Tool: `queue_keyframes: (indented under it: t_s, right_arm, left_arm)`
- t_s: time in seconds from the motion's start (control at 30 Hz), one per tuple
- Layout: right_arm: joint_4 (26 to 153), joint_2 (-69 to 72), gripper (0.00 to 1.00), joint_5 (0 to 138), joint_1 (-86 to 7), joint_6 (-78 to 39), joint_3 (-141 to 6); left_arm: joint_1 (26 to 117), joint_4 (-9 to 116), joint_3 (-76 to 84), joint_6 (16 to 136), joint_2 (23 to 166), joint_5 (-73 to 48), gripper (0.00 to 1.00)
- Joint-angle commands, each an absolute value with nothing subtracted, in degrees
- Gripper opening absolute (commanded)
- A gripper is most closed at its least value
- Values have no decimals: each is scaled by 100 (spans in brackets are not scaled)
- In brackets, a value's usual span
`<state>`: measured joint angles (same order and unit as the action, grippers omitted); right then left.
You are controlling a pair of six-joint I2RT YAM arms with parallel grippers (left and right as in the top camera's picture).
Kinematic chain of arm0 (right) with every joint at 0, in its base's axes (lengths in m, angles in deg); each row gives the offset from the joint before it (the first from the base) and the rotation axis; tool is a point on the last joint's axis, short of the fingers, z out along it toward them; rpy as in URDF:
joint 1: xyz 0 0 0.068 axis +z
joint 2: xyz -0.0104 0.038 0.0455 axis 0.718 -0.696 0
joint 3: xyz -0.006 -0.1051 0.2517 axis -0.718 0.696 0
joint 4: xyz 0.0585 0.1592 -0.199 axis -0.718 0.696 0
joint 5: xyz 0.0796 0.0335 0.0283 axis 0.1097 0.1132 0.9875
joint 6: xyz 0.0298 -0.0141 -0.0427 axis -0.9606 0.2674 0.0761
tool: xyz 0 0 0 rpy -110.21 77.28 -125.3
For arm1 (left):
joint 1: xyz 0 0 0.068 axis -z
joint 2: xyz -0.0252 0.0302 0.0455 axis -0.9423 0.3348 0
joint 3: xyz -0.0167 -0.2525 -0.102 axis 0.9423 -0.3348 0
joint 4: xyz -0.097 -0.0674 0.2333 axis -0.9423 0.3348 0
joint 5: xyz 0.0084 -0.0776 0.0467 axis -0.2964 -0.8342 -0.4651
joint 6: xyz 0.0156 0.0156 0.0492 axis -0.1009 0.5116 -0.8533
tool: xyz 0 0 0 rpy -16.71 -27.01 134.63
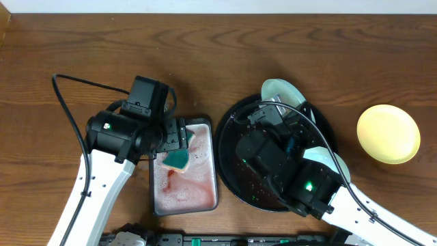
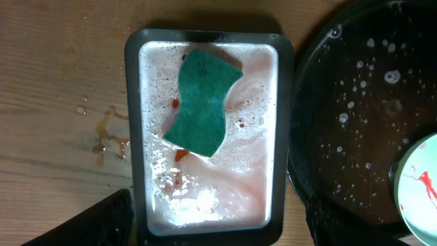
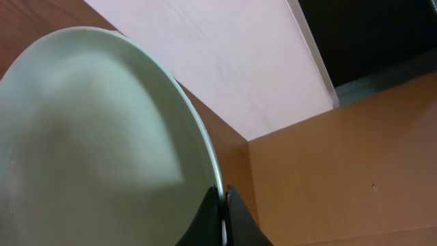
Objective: Clean dirty plates on tray and stack at the side
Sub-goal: 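Lift the pale green plate upright with the right gripper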
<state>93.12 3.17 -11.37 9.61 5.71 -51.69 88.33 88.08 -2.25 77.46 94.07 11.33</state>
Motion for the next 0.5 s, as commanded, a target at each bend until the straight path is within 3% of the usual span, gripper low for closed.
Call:
queue_keyframes:
  t_s: [0.0,0.27,0.47]
  right_arm:
    - [9295,289,1,-1231,959,455,-5169]
    - [9297,289,1,-1233,959,414,-5169]
    - [9529,291,1,-724,492,-570,-5169]
  left_arm:
    - [8835,8828,-210,7779,9383,1161,81]
    - [8835,8826,-210,7779,9383,1161,81]
    - [8835,8828,-210,7779,9383,1161,81]
